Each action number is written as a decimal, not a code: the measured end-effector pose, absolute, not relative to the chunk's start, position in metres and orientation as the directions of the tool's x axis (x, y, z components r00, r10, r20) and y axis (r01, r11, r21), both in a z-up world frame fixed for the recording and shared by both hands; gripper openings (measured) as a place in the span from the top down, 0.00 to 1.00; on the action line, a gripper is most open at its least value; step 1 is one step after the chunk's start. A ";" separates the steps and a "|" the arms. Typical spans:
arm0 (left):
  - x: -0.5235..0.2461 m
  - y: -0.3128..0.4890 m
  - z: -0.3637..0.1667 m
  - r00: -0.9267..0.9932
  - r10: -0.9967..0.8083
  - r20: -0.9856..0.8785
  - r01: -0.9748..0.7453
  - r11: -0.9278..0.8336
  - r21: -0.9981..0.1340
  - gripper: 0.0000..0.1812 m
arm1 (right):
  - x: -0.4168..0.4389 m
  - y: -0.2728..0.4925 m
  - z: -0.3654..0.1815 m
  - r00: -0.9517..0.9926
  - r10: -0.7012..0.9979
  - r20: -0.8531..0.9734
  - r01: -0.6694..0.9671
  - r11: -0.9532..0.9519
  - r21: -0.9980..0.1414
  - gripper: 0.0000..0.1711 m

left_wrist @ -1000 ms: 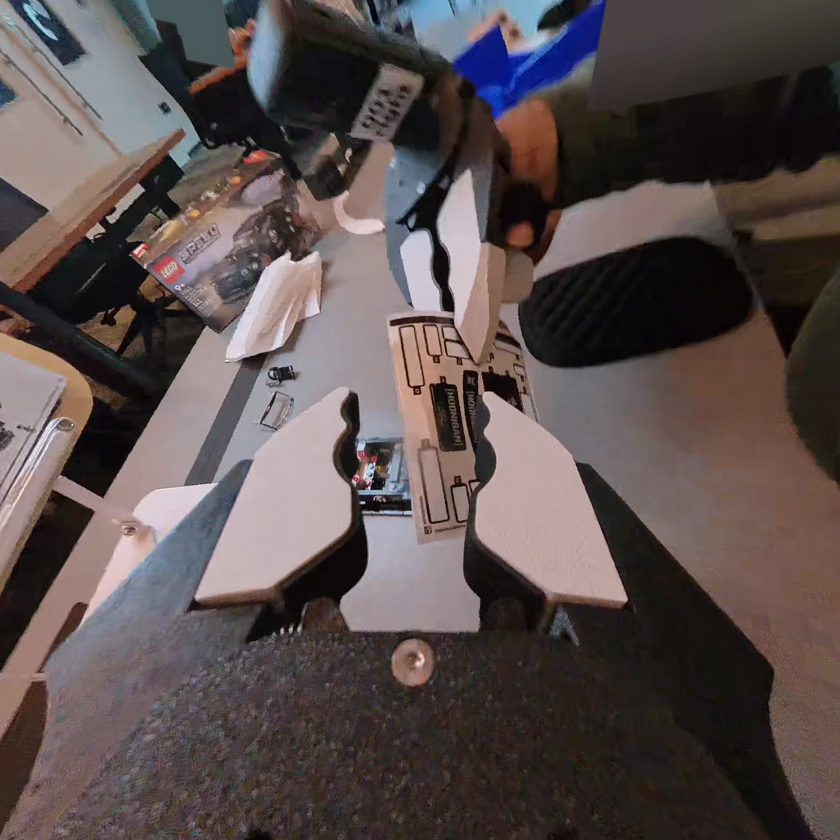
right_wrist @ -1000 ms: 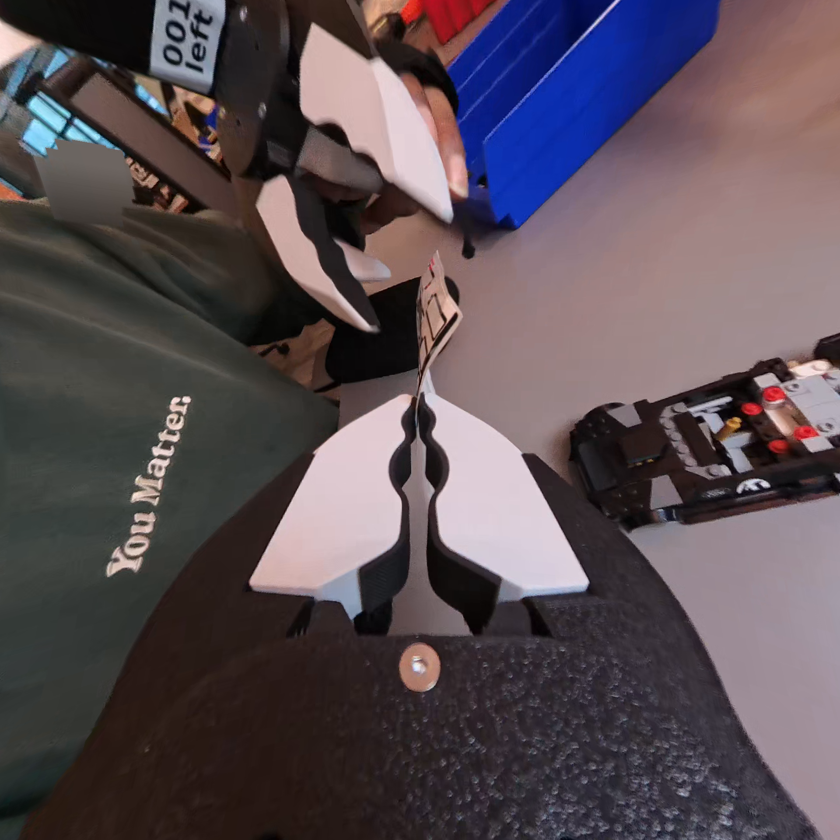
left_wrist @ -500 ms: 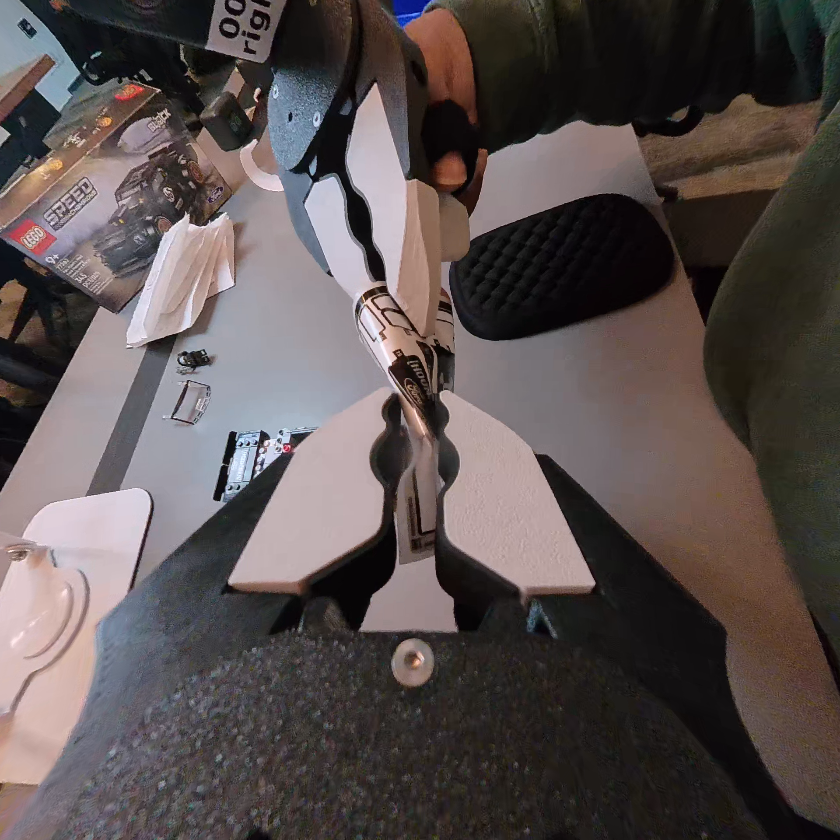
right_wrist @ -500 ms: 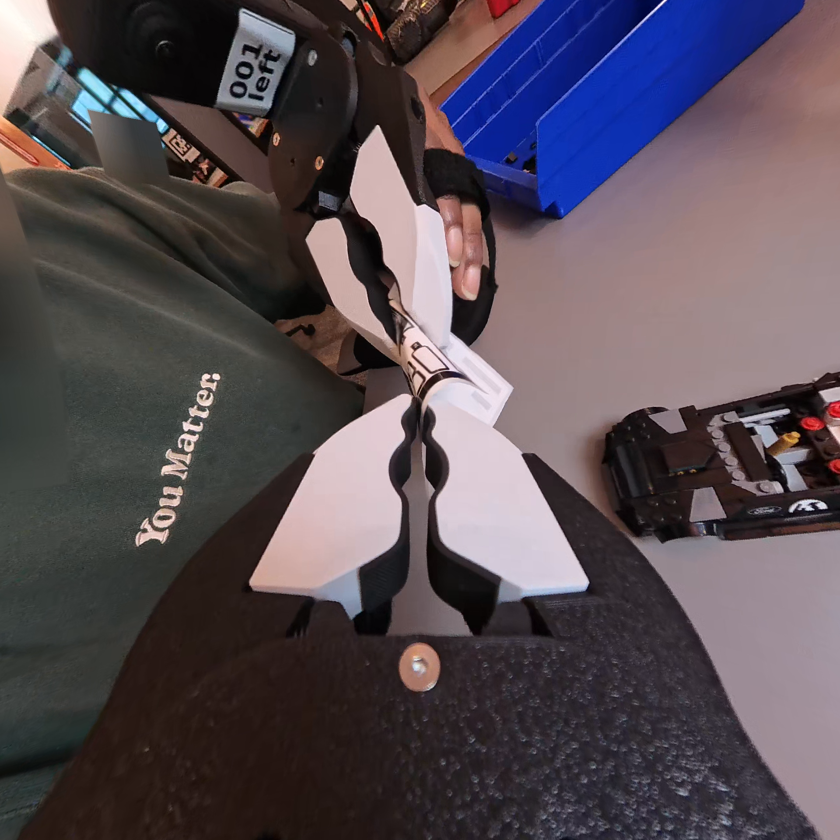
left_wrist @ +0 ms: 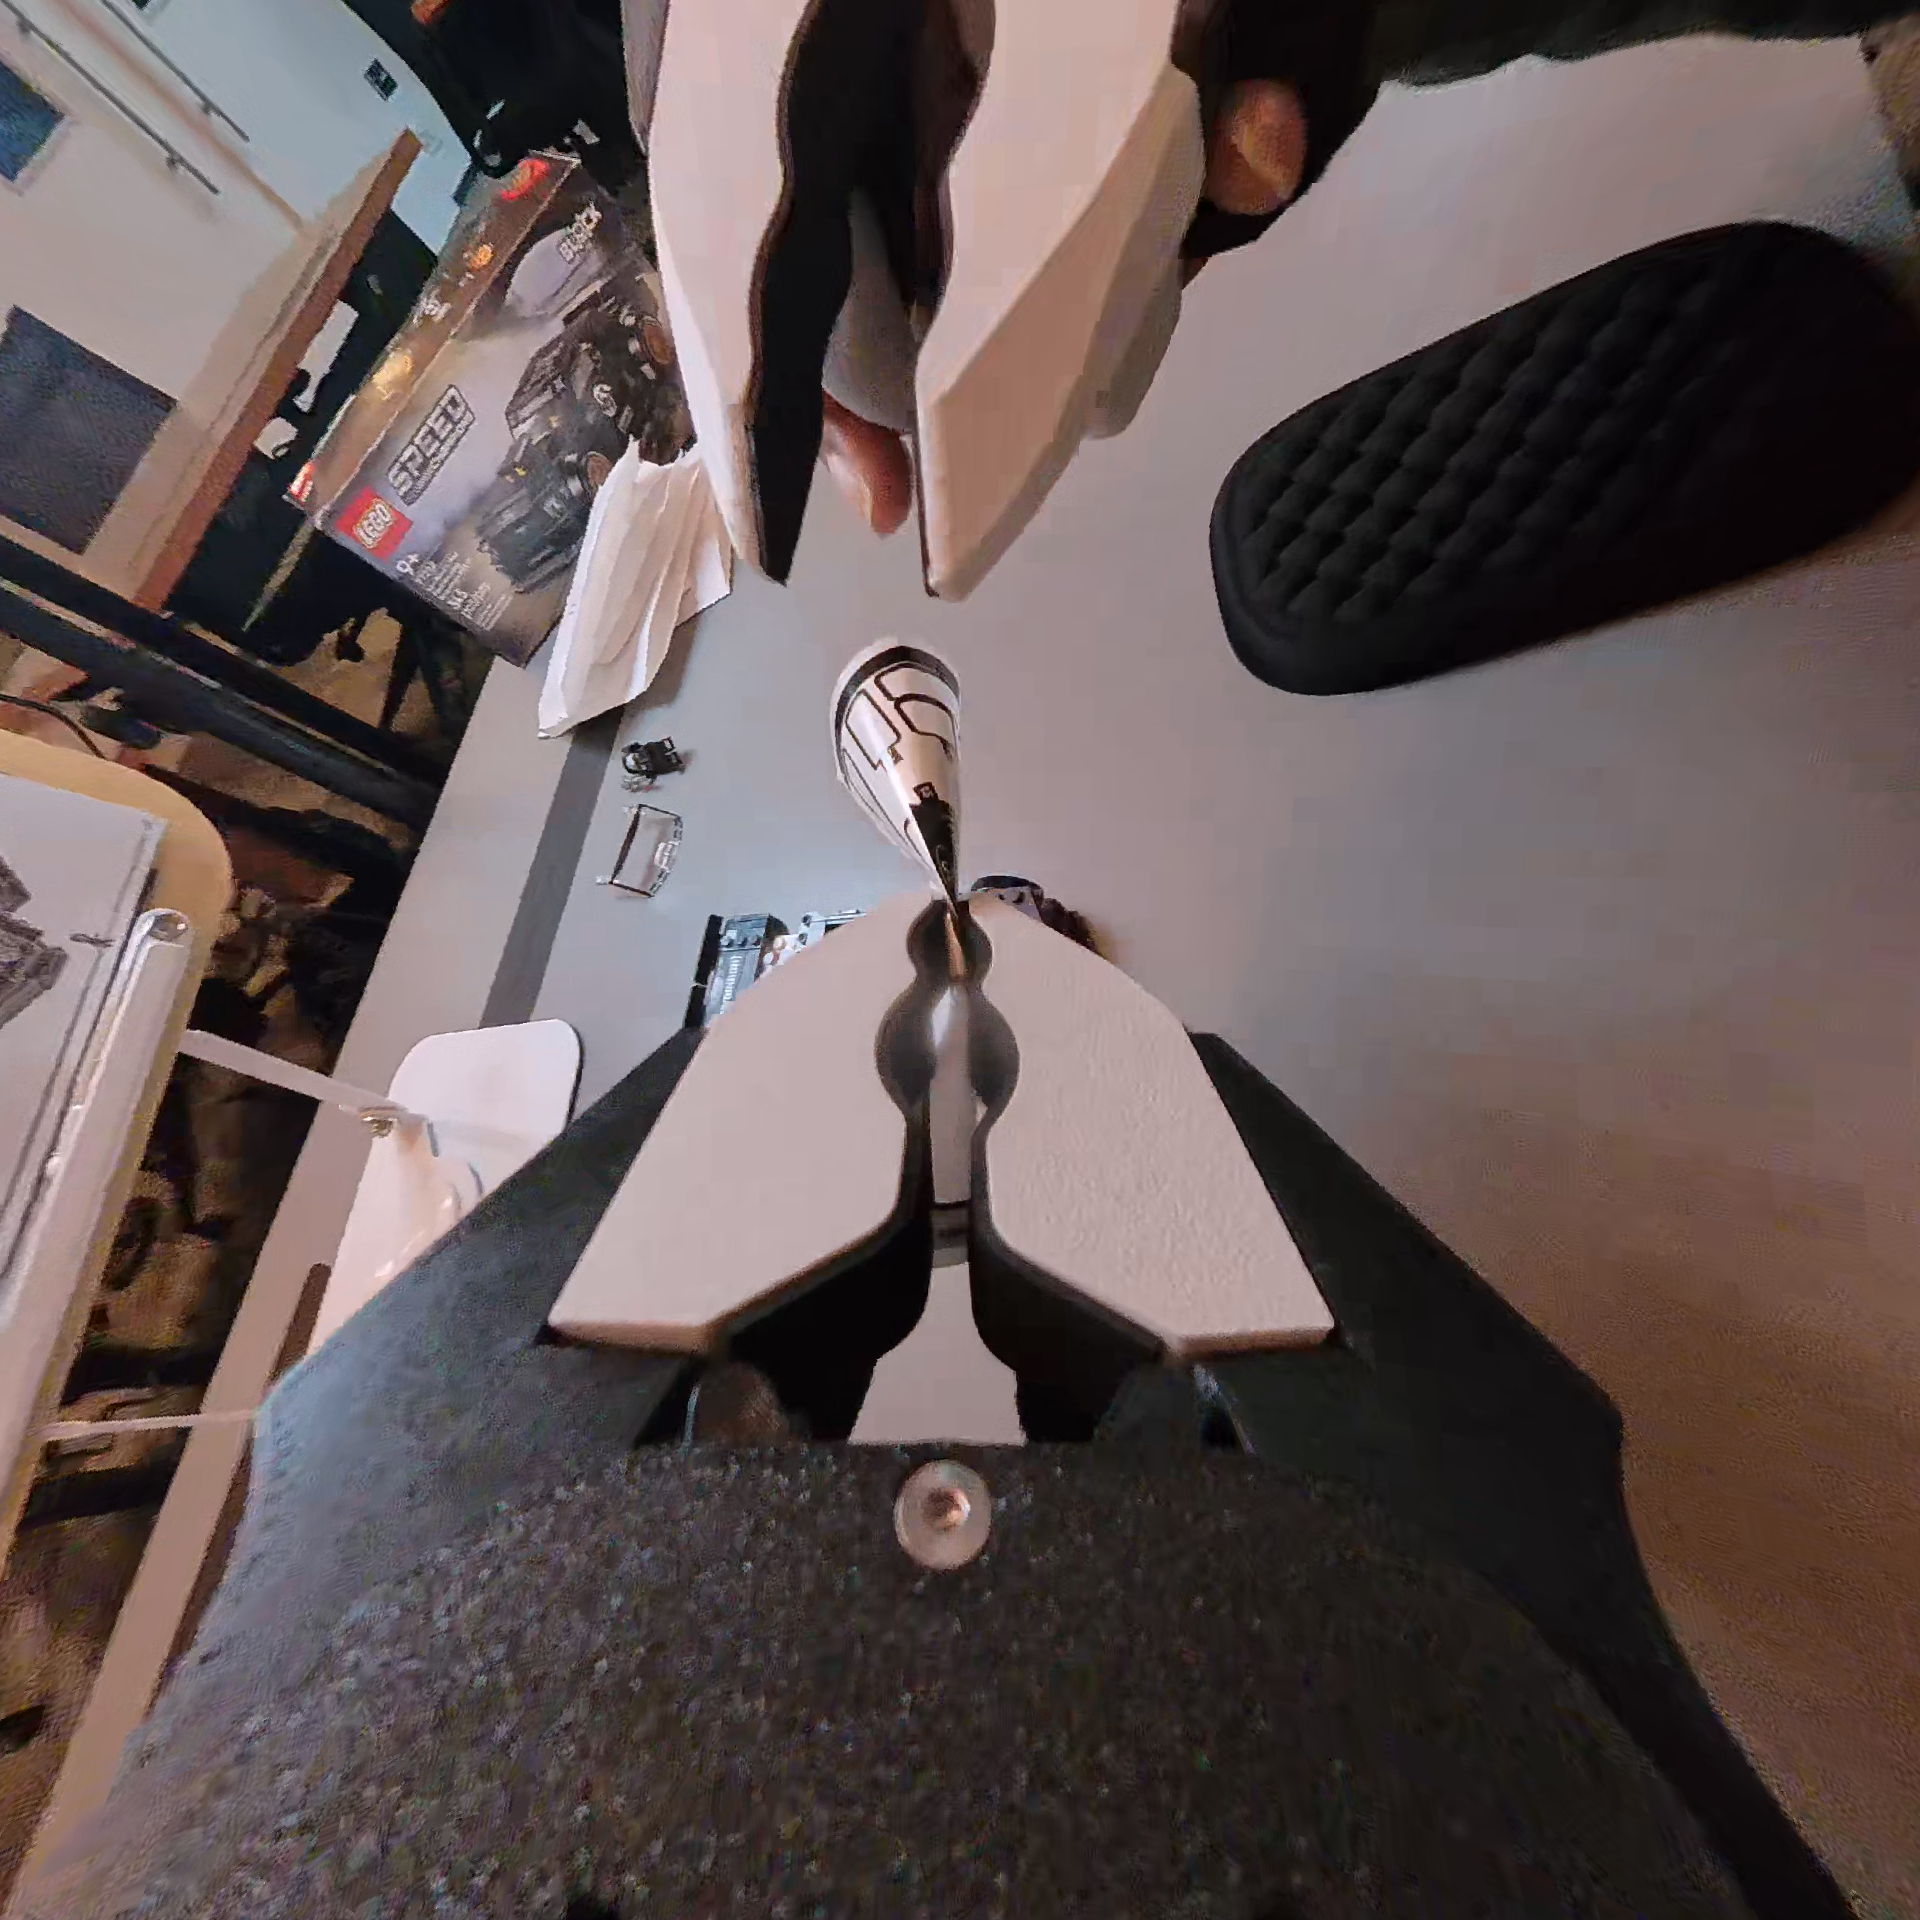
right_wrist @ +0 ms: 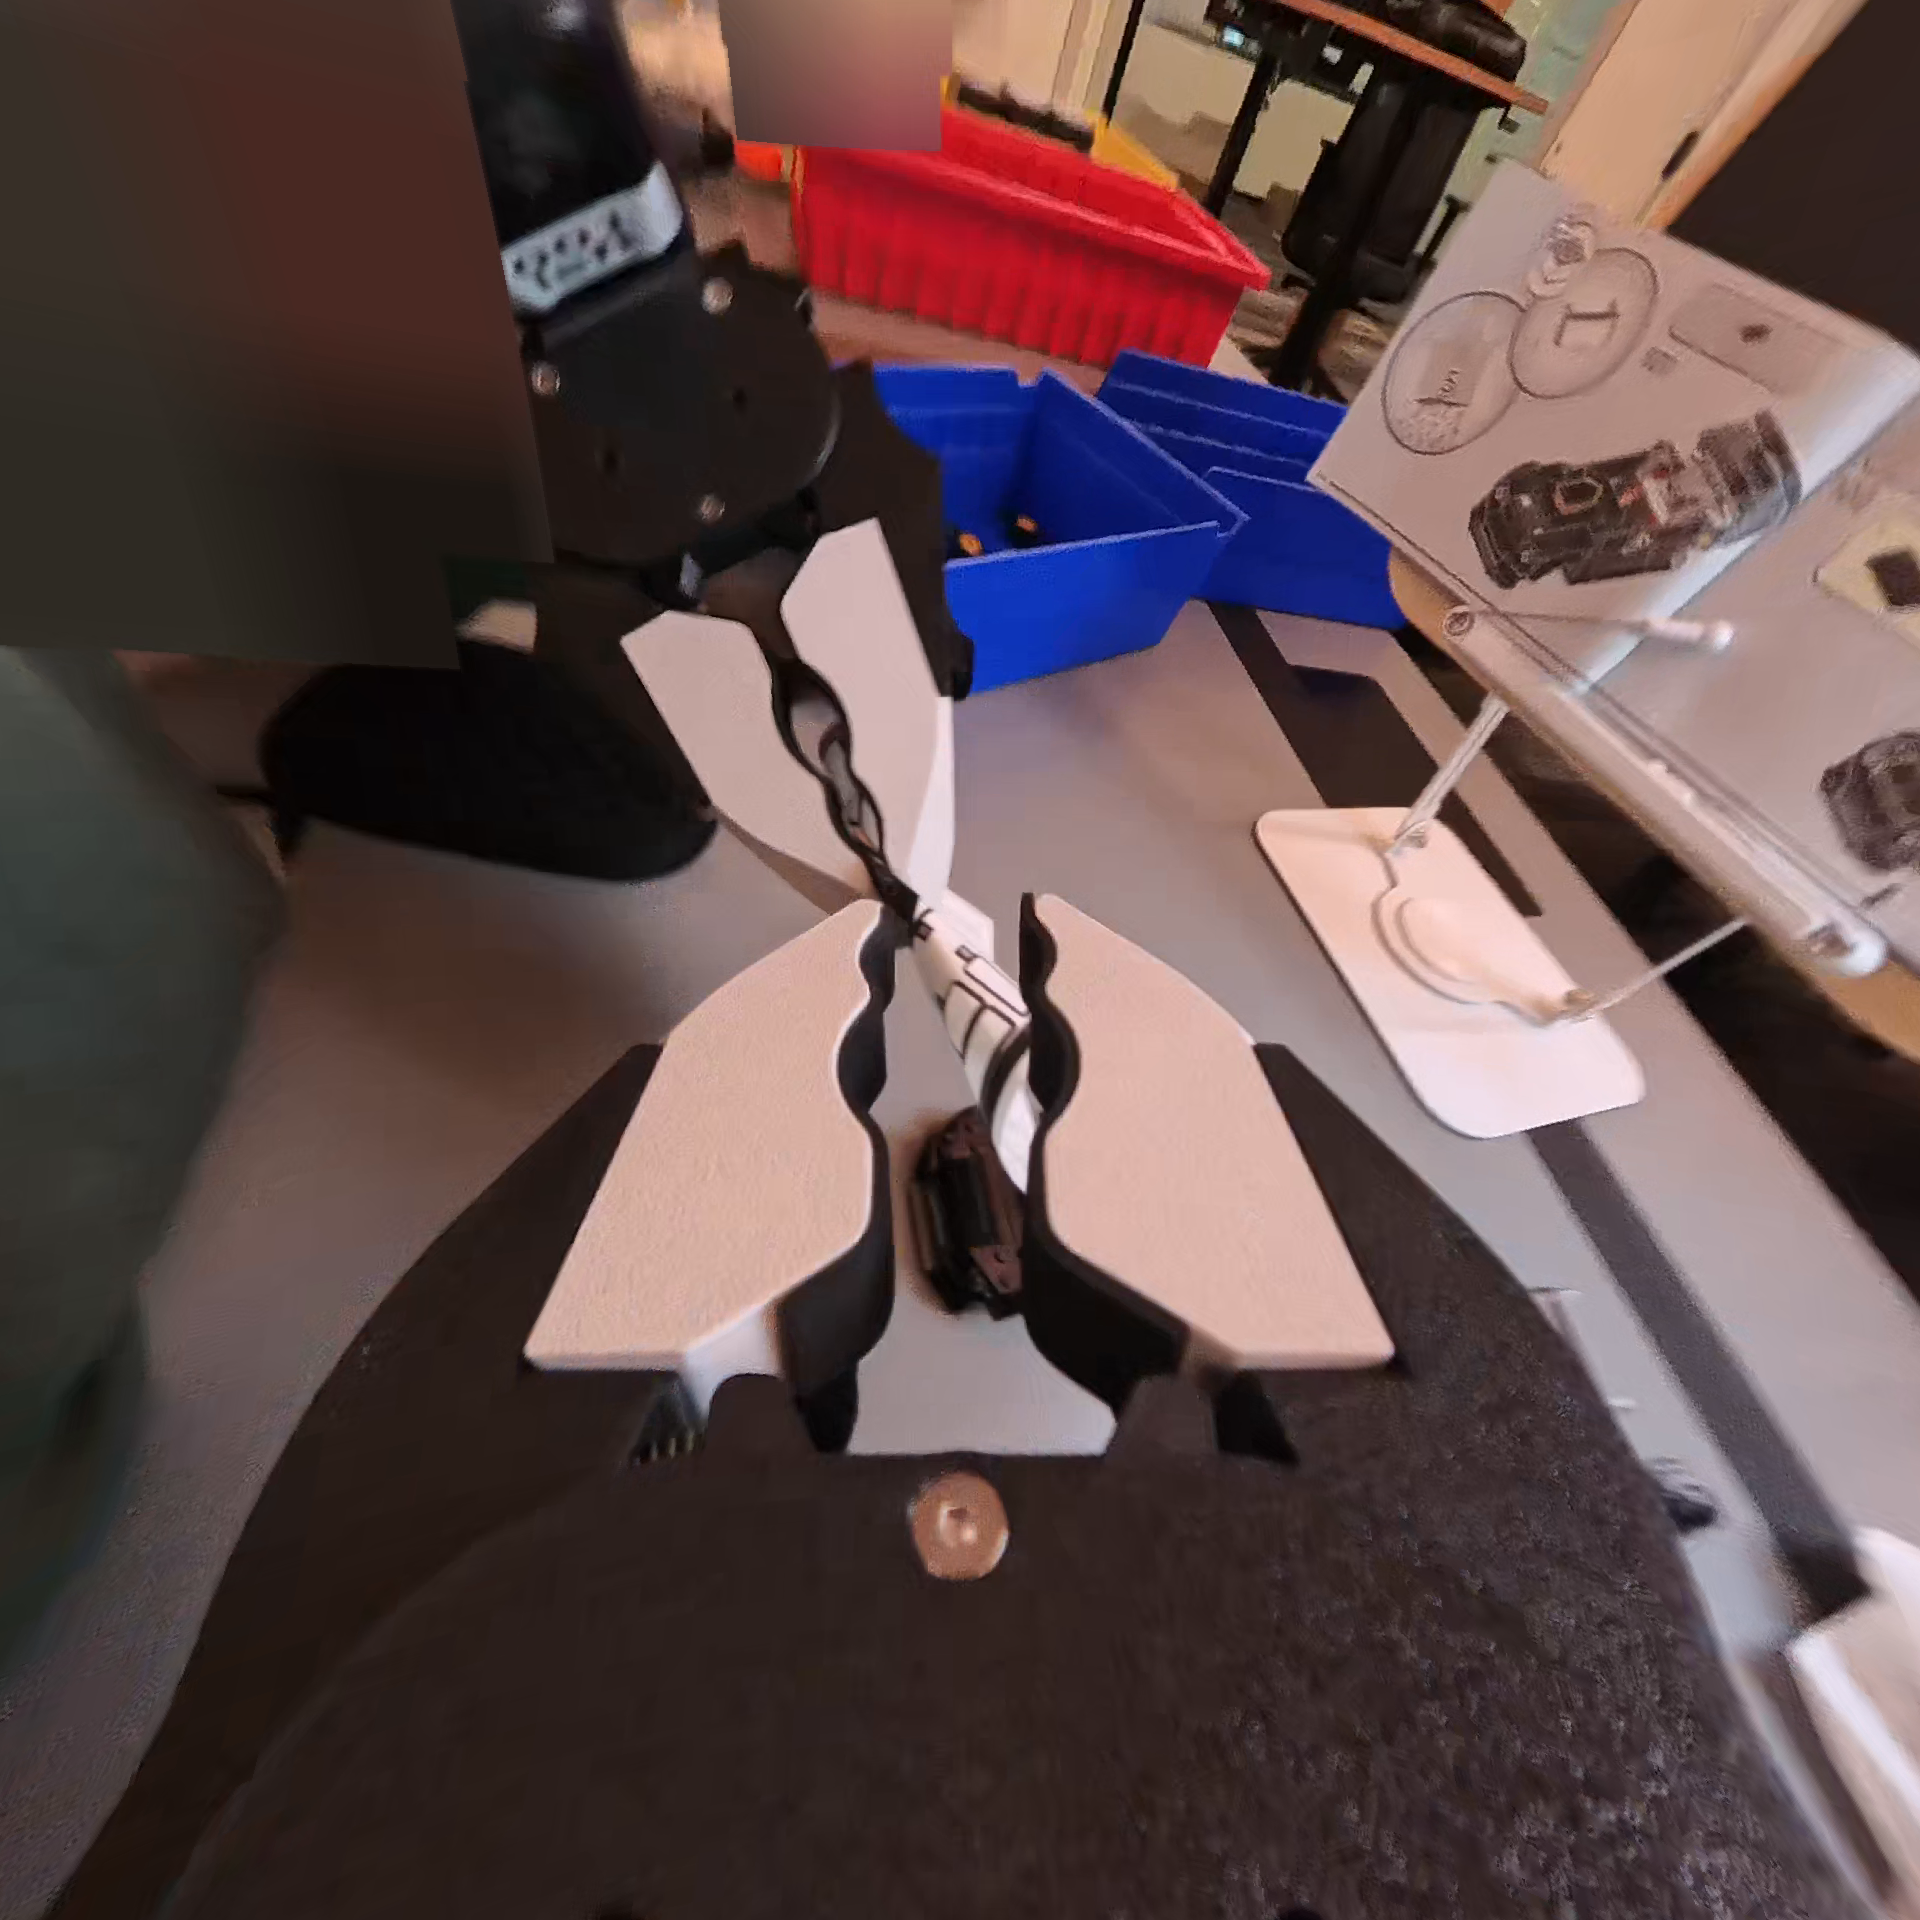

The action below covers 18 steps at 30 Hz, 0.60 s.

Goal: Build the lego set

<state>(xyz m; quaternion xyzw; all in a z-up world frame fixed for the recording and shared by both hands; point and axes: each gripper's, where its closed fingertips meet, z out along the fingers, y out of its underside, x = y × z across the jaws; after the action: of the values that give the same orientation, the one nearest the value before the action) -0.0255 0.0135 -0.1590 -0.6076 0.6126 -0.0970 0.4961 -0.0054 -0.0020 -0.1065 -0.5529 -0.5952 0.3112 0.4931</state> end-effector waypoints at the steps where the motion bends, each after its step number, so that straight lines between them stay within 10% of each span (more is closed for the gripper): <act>1: -0.025 0.016 -0.159 0.223 -0.817 -0.531 -0.670 0.268 -0.693 1.00 | -0.008 -0.006 -0.111 0.087 0.948 0.305 0.390 0.249 -0.887 0.88; 9: -0.020 0.017 -0.158 0.151 -0.645 -0.749 -0.773 0.396 -0.496 0.99 | -0.019 -0.009 -0.134 0.068 0.900 0.430 0.511 0.338 -0.790 0.95; 18: -0.022 0.010 -0.157 0.174 -0.663 -0.728 -0.762 0.378 -0.526 0.99 | -0.024 -0.011 -0.136 0.072 0.889 0.452 0.512 0.356 -0.781 1.00</act>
<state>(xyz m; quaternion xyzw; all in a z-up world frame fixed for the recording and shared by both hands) -0.0217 0.0096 -0.1572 -0.5558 0.6409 0.0471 0.5274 -0.0235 -0.0107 -0.1364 -0.5352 -0.6546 0.1885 0.4994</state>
